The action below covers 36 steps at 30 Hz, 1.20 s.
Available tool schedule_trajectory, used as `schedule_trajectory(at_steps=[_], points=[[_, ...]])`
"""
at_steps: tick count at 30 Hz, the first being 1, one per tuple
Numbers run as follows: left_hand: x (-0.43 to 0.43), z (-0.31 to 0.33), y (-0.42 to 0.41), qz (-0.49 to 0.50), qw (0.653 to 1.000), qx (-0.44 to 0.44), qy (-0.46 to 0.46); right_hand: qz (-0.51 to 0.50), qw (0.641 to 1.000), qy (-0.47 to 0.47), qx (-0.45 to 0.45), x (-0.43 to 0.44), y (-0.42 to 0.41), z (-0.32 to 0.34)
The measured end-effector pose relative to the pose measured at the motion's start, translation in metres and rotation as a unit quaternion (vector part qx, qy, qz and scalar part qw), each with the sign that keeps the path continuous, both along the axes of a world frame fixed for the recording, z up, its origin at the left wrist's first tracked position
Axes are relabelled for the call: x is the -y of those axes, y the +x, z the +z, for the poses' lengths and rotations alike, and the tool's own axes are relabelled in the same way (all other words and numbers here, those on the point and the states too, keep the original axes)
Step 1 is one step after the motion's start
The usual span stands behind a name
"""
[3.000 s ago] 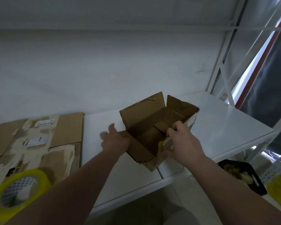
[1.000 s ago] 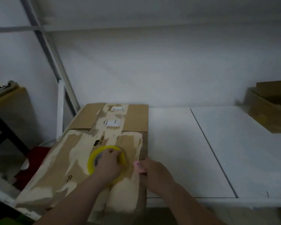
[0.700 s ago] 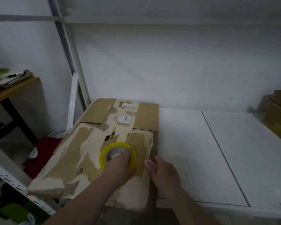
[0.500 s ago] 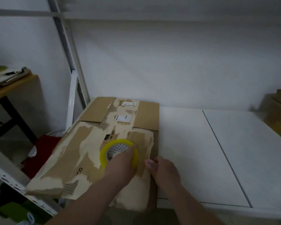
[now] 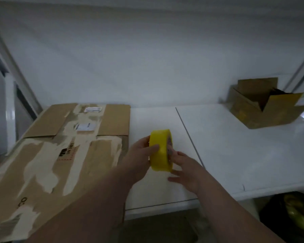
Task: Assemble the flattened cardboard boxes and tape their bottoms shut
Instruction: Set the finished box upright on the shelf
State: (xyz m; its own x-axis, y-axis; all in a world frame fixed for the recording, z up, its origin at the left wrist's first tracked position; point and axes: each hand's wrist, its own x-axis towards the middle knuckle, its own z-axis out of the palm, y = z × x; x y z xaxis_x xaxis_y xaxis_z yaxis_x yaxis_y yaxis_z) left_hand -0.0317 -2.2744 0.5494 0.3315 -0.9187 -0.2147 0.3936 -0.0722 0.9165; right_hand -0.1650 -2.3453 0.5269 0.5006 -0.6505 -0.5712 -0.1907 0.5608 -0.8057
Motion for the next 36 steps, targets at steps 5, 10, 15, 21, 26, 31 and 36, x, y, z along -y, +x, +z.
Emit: schedule_trajectory(at_steps=[5, 10, 15, 21, 26, 31, 36], points=[[0.035, 0.002, -0.041, -0.087, 0.995, -0.029, 0.046, -0.088, 0.995, -0.039, -0.032, 0.029, -0.042, -0.004], [0.057, -0.011, -0.060, -0.137, 0.938, 0.282, 0.149, -0.172, 0.914, -0.191, -0.313, 0.051, -0.084, -0.021], [0.049, -0.018, -0.057, -0.165, 0.907, 0.348, 0.169, -0.190, 0.820, -0.239, -0.484, 0.066, -0.107, -0.035], [0.034, -0.033, -0.041, -0.174, 0.839, 0.470, 0.212, -0.216, 0.862, -0.139, -0.437, 0.073, -0.106, -0.031], [-0.007, -0.052, 0.002, -0.099, 0.649, 0.673, 0.340, -0.139, 0.776, -0.290, -0.543, 0.059, -0.086, -0.032], [-0.052, -0.056, 0.034, -0.056, 0.614, 0.667, 0.419, -0.053, 0.775, -0.421, -0.468, 0.020, -0.033, -0.026], [-0.065, -0.038, 0.043, -0.034, 0.639, 0.664, 0.387, 0.058, 0.824, -0.439, -0.354, -0.023, 0.015, -0.015]])
